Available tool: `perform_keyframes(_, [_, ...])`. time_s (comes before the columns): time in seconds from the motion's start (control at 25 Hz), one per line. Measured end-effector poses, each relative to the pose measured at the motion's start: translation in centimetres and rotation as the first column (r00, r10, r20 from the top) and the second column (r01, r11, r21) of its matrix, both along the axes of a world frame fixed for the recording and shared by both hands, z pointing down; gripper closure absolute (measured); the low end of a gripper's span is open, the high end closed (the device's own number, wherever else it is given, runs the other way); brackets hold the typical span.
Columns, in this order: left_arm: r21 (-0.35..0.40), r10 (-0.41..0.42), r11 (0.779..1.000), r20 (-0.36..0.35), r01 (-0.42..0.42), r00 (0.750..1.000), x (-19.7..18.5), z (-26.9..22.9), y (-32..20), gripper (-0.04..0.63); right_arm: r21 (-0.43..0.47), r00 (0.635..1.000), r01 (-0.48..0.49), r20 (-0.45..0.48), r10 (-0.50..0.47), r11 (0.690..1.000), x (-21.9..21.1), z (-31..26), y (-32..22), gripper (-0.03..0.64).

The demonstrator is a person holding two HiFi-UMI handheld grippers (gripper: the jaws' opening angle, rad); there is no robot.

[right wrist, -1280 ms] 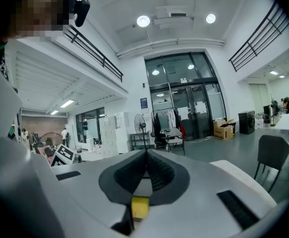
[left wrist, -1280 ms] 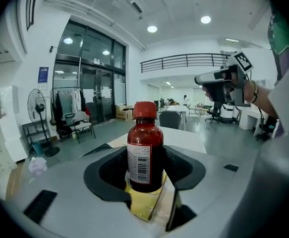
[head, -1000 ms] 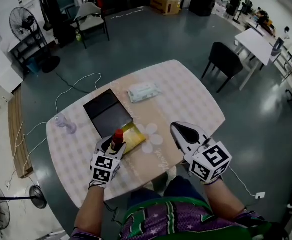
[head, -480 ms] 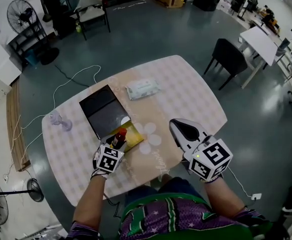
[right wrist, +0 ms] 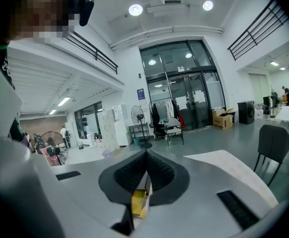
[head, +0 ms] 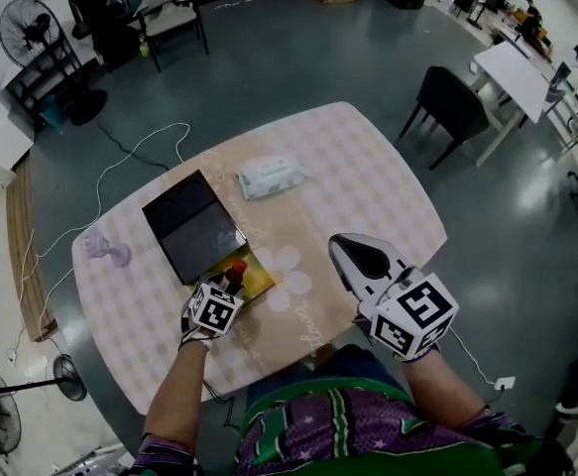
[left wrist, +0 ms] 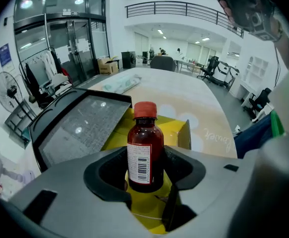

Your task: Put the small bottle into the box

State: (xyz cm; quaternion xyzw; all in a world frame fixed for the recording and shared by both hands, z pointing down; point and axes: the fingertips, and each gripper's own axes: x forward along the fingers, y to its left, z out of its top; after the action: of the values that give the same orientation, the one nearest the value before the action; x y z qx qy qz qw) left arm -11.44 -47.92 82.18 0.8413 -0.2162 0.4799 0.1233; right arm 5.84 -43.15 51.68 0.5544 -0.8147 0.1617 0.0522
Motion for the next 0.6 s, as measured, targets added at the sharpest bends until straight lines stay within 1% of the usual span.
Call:
perform_keyframes(0.16, [-0.048,0.031,0.998,0.058,-0.029,0.998,0.0,1.9,0.0,0.353,0.0,1.0,-0.014,0.009,0.014,1.0,0.7,0.2,-0.6,0.612])
perform_keyframes(0.28, [-0.088,0.046,0.995,0.086,-0.039,0.995,0.2,2.9,0.2,0.353,-0.002,1.0,-0.014,0.007,0.014,1.0,1.1,0.2,-0.7,0.612])
perform_keyframes(0.44, [-0.126,0.065,0.991,0.085,-0.054,0.994,0.9,2.9,0.2,0.353,-0.005,1.0,-0.024,0.008,0.024,1.0,1.7,0.2,-0.7,0.612])
perform_keyframes(0.6, [-0.134,0.074,0.989,0.082,-0.062,0.994,1.2,3.4,-0.1,0.353,-0.005,0.999,-0.038,0.013,0.038,0.999,2.2,0.3,-0.6,0.612])
